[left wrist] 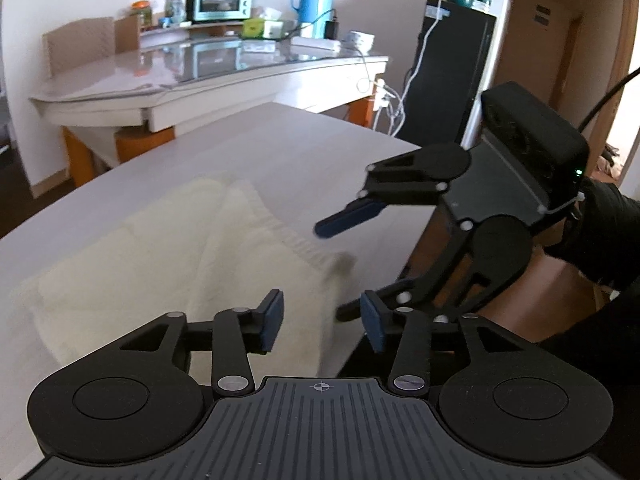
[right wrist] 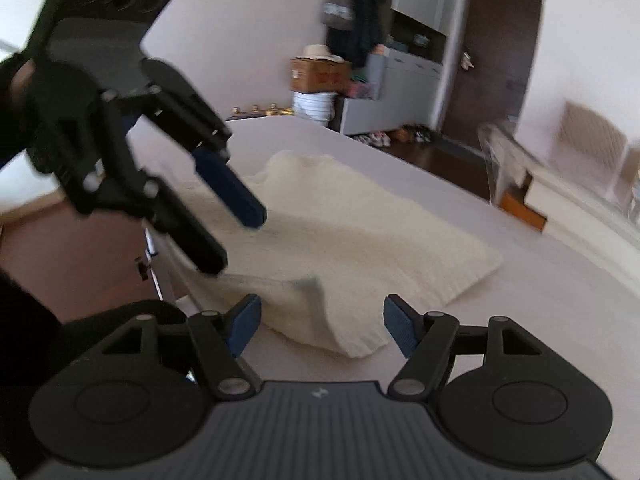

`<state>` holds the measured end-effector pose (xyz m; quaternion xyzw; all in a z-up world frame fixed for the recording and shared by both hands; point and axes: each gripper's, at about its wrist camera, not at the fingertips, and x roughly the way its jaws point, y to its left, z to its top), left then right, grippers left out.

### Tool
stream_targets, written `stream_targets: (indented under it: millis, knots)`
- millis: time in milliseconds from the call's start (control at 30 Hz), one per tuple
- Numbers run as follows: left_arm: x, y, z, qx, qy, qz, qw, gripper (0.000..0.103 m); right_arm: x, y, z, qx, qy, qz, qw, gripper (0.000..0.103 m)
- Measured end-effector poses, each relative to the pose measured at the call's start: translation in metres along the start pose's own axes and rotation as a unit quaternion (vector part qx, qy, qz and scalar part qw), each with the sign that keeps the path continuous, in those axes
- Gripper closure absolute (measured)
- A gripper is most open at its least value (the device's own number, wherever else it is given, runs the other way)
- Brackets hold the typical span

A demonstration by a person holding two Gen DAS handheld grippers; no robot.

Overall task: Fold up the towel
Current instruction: 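Grasp the cream towel edge with both grippers and lift it over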

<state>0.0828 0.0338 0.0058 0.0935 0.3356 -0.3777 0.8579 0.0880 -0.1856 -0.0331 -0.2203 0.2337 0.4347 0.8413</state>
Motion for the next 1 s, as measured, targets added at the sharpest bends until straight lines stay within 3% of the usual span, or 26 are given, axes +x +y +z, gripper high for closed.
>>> stream_targets:
  millis: [133, 233, 300, 367, 533, 733, 867, 1000]
  knots:
    - [-0.017, 0.010, -0.010, -0.007, 0.008, 0.033, 0.9994, 0.048, -0.002, 0.013, 0.002, -0.060, 0.011, 0.005, 0.998, 0.042]
    - [-0.028, 0.016, -0.020, -0.008, 0.015, 0.059, 0.9981, 0.045, -0.002, 0.025, 0.002, -0.108, 0.027, 0.013, 0.994, 0.061]
    - [-0.035, 0.017, -0.028, 0.001, 0.018, 0.076, 0.9969, 0.040, -0.002, 0.030, 0.002, -0.129, 0.035, 0.013, 0.991, 0.086]
    - [-0.045, 0.017, -0.039, 0.025, 0.019, 0.099, 0.9946, 0.036, -0.003, 0.033, 0.001, -0.135, 0.037, 0.011, 0.990, 0.095]
    - [-0.054, 0.009, -0.059, 0.072, 0.018, 0.113, 0.9908, 0.033, -0.017, 0.027, 0.004, -0.099, 0.025, 0.000, 0.995, 0.095]
    - [-0.046, -0.003, -0.075, 0.129, 0.033, 0.112, 0.9848, 0.039, -0.025, 0.019, 0.002, -0.082, 0.029, -0.007, 0.996, 0.095]
    - [-0.040, -0.008, -0.078, 0.156, 0.032, 0.105, 0.9817, 0.058, -0.030, 0.013, 0.001, -0.070, 0.032, -0.011, 0.997, 0.095]
    - [-0.033, -0.010, -0.080, 0.191, 0.050, 0.117, 0.9734, 0.078, -0.036, 0.008, 0.000, -0.059, 0.034, -0.016, 0.998, 0.095]
